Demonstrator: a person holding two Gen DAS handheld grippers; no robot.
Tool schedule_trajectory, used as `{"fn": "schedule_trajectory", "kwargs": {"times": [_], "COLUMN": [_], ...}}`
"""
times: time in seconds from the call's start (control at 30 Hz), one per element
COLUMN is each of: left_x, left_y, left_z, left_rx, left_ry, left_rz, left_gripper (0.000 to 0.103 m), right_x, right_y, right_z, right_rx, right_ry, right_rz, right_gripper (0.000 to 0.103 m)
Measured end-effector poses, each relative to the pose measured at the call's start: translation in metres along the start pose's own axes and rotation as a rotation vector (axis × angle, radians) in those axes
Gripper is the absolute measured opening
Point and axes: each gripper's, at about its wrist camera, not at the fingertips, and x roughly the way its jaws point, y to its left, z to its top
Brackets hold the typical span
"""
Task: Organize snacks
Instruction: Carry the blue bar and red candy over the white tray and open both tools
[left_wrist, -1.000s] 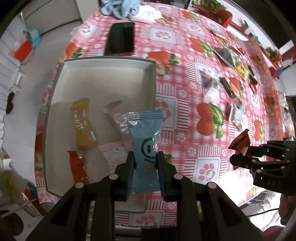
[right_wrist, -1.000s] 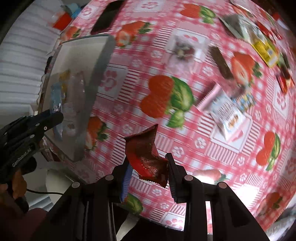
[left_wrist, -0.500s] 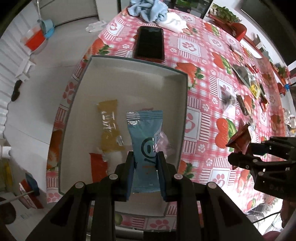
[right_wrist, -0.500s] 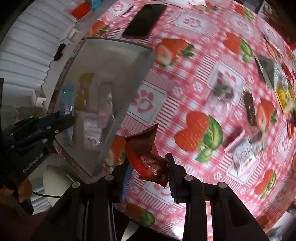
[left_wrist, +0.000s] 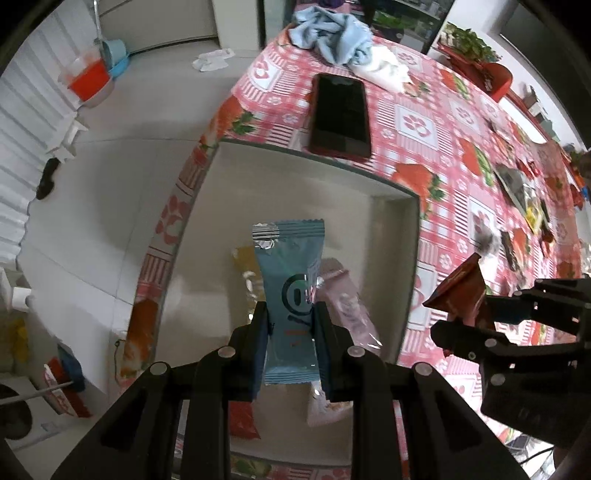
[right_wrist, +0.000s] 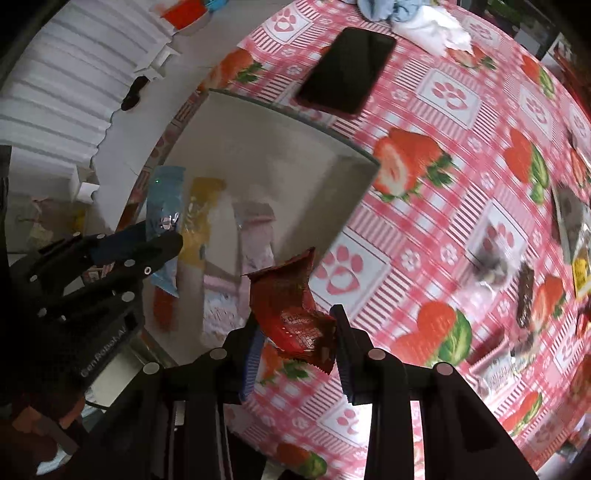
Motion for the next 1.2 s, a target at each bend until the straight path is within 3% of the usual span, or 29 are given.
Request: {"fn": "schedule_trajectory", "kwargs": {"times": [0.4,0.87,0.93,1.03,1.07,1.13,1.2], "left_x": [0.020,0.035,0.035,0.032,0.031,0.027,0.026], "left_y": [0.016,0.018,0.018,0.019,0.019,0.020,0.019], "left_z": [0.005,-0.002,-0.002,-0.003,-0.003,-0.004,-0.004], "left_rx": [-0.022,-0.022,-0.021,-0.019,-0.019,-0.021,-0.020], "left_ry": [0.034,0.067,0.070,0.058,0.050,0.036,0.035], "left_rz": [0.023,0.039,0.036,0.040,0.043,0.045,0.048], "left_gripper": [0.026,0.026,0.030,0.061,0.065,0.071,0.074], "right_x": [0.020,0.039,0.043,0.048,0.048,0.048,0.047], "right_y": [0.006,0.020,0.024,0.026,0.026,0.026,0.022], "right_z": [0.038,0.057,0.060,0.064,0.065,0.065,0.064], "right_rx": [0.061,0.053,0.049,0.049,0.051,0.057,0.070], "right_ry": [-0.001,0.017,0.023,0.033,0.033,0.026,0.019], "right_rz": [0.030,0.050,0.058,0.070,0.073,0.074,0.075], "right_gripper": [0.037,0.037,0.037,0.038,0.042,0.070,0.072]}}
